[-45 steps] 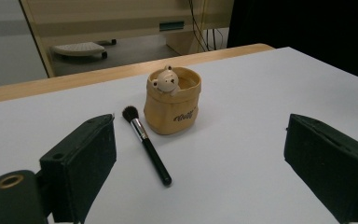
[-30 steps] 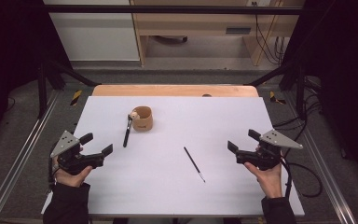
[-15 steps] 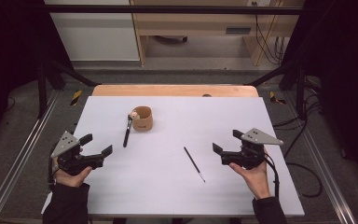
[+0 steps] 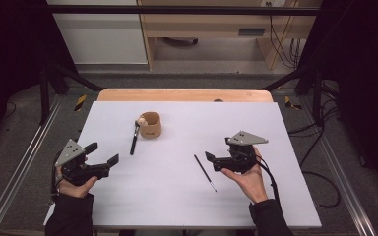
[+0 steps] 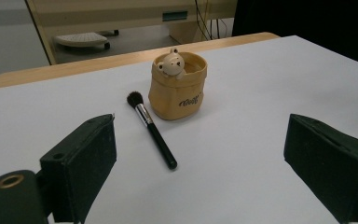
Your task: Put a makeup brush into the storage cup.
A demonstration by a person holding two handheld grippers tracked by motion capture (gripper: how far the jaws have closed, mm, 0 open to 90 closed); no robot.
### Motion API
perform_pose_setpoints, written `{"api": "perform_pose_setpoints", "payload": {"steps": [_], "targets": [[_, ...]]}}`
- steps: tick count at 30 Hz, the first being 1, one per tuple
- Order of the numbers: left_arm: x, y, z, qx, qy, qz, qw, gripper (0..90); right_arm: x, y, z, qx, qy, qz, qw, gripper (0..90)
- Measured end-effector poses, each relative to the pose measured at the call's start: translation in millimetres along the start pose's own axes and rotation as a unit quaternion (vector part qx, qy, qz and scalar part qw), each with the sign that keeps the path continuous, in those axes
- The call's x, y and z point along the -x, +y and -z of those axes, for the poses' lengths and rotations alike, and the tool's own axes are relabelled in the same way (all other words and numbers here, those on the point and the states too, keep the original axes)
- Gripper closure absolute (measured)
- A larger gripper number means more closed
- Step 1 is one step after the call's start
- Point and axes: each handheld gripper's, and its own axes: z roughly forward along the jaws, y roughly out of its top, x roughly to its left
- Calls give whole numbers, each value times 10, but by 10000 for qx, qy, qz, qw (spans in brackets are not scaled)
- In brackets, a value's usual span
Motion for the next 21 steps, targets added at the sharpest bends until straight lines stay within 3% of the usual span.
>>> {"api": "perform_pose_setpoints", "payload": {"steps": [11, 21], "targets": [[18, -13, -13, -64, -6, -44, 10000, 83, -83, -53, -179, -487, -79, 123, 9987, 167], [34, -19, -24, -85, -18, -82, 9999, 83, -125, -197, -382, -1009, -57, 248, 9946, 207]]}}
